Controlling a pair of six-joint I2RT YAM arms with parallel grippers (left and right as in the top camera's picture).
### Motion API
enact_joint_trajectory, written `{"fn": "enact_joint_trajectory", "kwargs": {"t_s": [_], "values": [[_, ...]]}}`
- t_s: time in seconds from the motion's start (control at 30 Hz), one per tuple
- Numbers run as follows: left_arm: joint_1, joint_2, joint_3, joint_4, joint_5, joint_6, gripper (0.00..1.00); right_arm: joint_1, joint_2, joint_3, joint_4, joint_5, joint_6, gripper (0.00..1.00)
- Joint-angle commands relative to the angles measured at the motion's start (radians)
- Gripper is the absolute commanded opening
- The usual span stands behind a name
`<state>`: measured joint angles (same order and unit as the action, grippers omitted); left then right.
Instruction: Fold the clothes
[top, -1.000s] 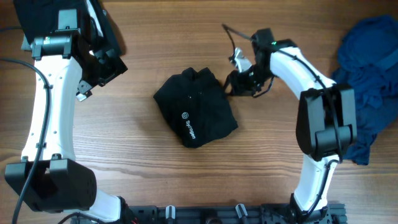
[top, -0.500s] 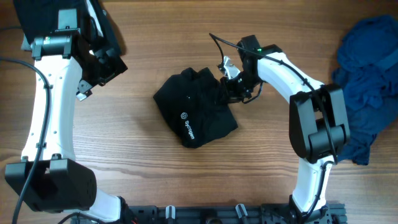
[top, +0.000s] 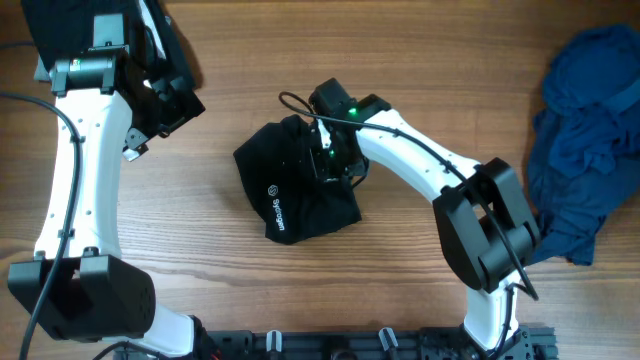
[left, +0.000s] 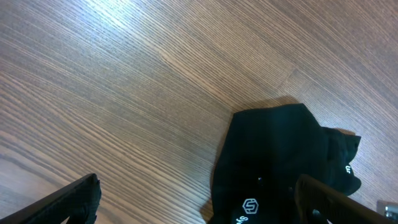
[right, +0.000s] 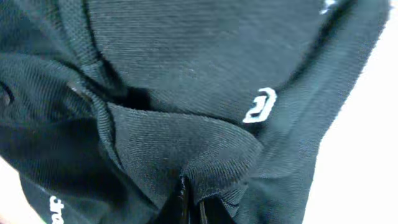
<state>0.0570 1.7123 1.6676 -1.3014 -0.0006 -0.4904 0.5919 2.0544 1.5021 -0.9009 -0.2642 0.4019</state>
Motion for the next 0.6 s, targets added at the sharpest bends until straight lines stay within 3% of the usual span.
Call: {"fn": "enact_joint_trajectory", "kwargs": {"t_s": [0.0, 0.33, 0.53, 0.57], "values": [[-0.008, 0.005, 0.000, 0.001, 0.012, 0.015, 1.00, -0.009, -0.022, 0.001, 0.005, -0.014, 0.053, 0.04], [-0.008, 0.005, 0.000, 0.003, 0.012, 0.015, 1.00, 0.129, -0.022, 0.004, 0.174, -0.129, 0.160, 0.05], [-0.008, 0.005, 0.000, 0.001, 0.012, 0.016, 1.00, 0.103, -0.024, 0.004, 0.155, -0.092, 0.175, 0.23], [-0.008, 0.005, 0.000, 0.000, 0.011, 0.016, 1.00, 0.085, -0.027, 0.004, 0.145, -0.090, 0.169, 0.31]]}}
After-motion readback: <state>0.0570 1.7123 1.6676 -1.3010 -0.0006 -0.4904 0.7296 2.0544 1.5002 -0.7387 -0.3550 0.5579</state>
